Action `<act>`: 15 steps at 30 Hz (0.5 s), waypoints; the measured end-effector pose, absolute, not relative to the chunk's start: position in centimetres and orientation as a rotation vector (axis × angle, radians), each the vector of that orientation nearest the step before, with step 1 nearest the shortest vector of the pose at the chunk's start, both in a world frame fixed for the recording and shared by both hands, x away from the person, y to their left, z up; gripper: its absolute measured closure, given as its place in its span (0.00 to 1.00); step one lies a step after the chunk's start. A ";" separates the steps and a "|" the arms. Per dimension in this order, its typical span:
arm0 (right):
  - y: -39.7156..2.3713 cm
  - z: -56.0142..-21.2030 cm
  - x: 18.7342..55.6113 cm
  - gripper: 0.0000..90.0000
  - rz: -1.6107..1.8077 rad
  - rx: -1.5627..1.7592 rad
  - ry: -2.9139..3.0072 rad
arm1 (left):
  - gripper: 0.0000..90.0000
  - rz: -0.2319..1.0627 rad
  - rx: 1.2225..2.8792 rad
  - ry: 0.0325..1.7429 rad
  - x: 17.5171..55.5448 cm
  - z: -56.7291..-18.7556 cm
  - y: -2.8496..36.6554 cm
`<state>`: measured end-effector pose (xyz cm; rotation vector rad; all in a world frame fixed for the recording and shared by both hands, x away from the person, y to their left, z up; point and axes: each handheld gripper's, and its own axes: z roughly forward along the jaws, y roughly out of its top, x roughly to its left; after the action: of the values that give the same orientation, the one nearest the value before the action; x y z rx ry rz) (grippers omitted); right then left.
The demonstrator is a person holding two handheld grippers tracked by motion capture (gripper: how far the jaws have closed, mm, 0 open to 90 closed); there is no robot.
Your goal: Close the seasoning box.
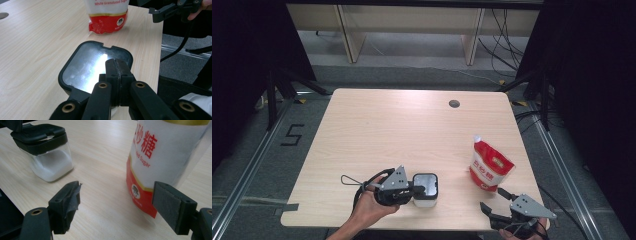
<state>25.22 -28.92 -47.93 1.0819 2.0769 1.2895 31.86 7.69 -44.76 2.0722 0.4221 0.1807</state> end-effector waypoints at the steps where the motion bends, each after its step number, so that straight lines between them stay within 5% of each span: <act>1: -28.9 -47.9 25.2 0.27 1.289 1.081 2.078 | 0.99 0.189 2.081 0.411 32.0 -44.7 7.8; 7: -28.9 -48.0 25.3 0.27 1.292 1.078 2.076 | 0.93 0.182 2.053 0.440 31.9 -44.6 8.0; 15: -28.9 -48.0 25.1 0.27 1.290 1.088 2.069 | 0.62 0.172 1.998 0.438 31.6 -44.2 9.3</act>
<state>25.15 -28.89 -47.96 1.0875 2.0694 1.2899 31.61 9.30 -44.17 1.9984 0.4376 0.1718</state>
